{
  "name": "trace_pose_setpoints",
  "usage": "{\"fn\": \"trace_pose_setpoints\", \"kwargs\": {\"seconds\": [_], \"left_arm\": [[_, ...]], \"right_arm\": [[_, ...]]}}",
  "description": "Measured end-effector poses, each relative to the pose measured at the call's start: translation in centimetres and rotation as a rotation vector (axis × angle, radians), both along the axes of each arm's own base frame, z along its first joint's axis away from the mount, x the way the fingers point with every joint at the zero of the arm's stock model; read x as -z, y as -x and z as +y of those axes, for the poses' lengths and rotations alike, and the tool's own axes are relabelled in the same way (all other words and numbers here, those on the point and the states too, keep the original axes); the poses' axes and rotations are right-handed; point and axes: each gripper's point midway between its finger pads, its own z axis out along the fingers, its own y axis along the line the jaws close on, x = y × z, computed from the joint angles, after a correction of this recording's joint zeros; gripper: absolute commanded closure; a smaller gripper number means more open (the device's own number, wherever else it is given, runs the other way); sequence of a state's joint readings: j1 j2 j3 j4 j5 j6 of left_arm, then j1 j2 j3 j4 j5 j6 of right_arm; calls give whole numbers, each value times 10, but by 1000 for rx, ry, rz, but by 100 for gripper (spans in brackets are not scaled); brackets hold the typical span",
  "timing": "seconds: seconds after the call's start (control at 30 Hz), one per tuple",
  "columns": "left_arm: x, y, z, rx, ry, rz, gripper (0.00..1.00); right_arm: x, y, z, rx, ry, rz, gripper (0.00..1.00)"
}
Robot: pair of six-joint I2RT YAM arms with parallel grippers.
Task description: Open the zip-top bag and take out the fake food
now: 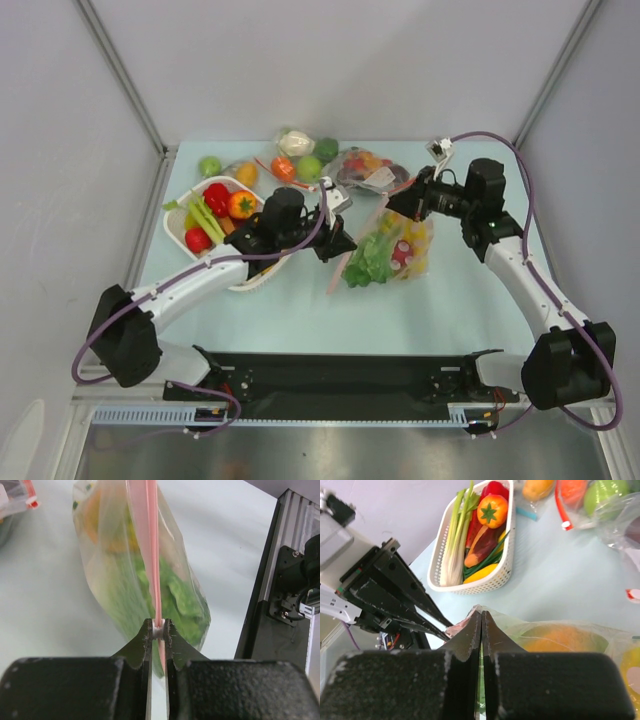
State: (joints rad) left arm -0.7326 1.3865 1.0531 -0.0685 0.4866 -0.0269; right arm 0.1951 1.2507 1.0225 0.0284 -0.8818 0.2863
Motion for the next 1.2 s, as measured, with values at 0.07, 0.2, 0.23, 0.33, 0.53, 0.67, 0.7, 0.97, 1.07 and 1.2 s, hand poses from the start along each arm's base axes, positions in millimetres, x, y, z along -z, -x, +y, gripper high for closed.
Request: {"fn": "trace_pose_setpoints", "kwargs": {"seconds": [0.07,0.2,0.23,0.33,0.53,0.67,0.7,0.97,1.07,1.2], "left_arm": [[5,3,2,0,-6,11,100],[15,9,5,-1,-14,38,100],[17,11,5,0,-16,42,100],[22,16,4,5,-19,57,100],[30,23,2,14,-22,76,100],[33,25,2,11,-24,84,100],[33,25,2,11,-24,85,100],[21,29,-6,-5,-25,75,100],[8,30,-13,-8,-5,65,100],[-3,31,-18,-19,12,55,100]], "right_arm": [[-1,-4,-4,22,-4,-1,100],[-2,-10,-10,55,-7,-1,100],[-2,-12,-11,64,-7,0,100],[-3,-15,-15,88,-9,3,100],[-2,-23,-22,134,-10,9,100],[-2,-27,-26,165,-11,17,100],[-2,-28,-27,171,-11,17,100],[4,-38,-38,256,16,48,100],[3,-40,-47,315,49,57,82],[-6,-31,-59,386,84,55,49]]}}
